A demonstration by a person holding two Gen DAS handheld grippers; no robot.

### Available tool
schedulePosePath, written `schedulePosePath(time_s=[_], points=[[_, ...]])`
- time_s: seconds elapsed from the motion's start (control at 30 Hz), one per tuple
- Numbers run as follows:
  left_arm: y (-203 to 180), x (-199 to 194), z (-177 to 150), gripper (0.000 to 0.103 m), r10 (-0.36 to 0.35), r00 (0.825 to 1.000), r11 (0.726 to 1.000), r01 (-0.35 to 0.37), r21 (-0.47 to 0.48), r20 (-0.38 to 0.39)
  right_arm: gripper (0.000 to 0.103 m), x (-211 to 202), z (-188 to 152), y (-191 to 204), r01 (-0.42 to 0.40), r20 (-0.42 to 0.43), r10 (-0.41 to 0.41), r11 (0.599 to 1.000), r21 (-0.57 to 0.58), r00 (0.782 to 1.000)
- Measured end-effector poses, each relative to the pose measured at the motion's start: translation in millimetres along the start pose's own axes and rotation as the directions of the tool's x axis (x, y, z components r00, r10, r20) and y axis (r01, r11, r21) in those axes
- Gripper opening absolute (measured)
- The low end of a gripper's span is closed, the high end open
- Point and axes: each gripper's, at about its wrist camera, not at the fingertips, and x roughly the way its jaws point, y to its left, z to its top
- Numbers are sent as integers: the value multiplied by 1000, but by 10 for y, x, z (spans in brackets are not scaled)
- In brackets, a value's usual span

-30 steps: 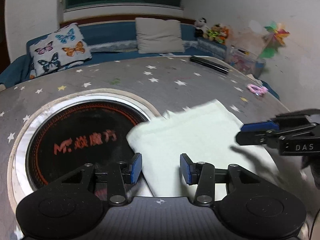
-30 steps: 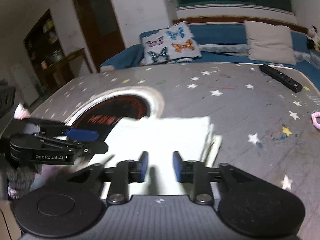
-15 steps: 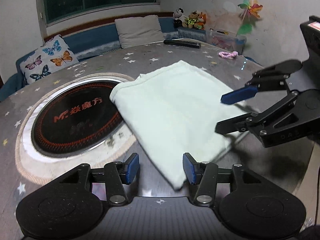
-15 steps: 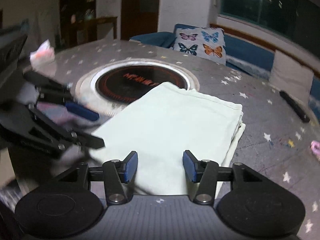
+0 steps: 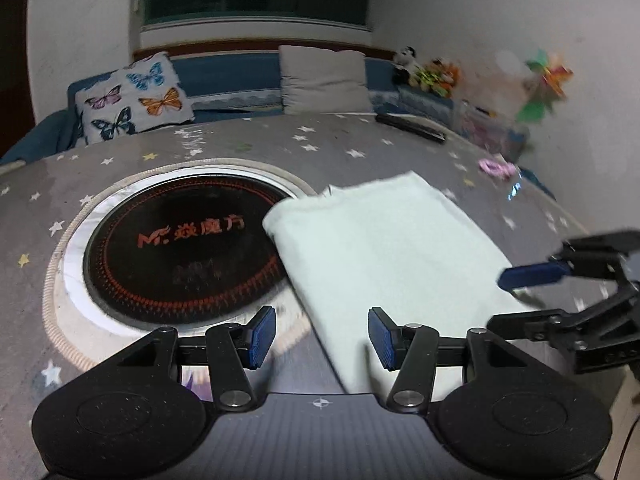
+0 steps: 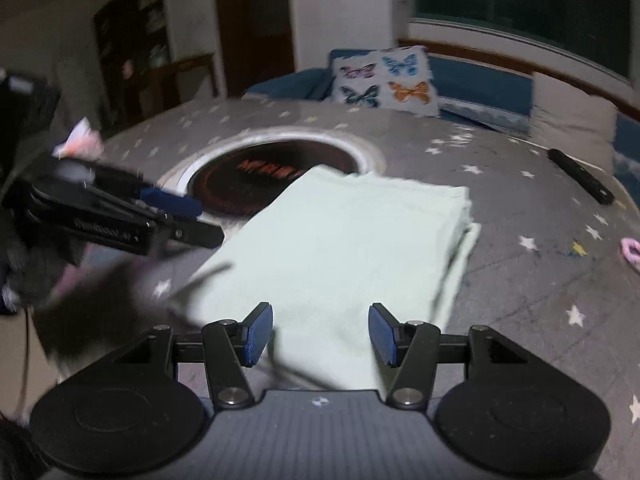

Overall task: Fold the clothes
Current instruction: 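Pinch the folded edge of the mint-green shirt with the left gripper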

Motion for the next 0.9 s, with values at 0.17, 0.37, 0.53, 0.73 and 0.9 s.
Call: schedulePosePath(time_s=[0.17, 0.37, 0.53, 0.73, 0.9], points=[[36, 259, 137, 54, 5, 1000, 998, -7, -57, -31, 54, 68, 115, -419, 70, 37, -79, 979, 192, 996], [99, 444, 161, 53, -12, 997, 992, 3, -129, -70, 55, 302, 120, -786, 76, 29, -92, 929, 363, 995], [107, 480, 171, 53, -24, 997, 987, 12, -157, -75, 55, 437, 70, -884, 47, 29, -66, 901, 431, 997], [95, 495, 190, 38, -27, 997, 983, 12, -184, -78, 33, 512, 66, -860, 25, 37, -47, 890, 455, 998], [97, 498, 211, 20, -36, 996, 979, 18, -203, -82, 19, 493, 31, -871, -8, 61, -27, 859, 512, 998]])
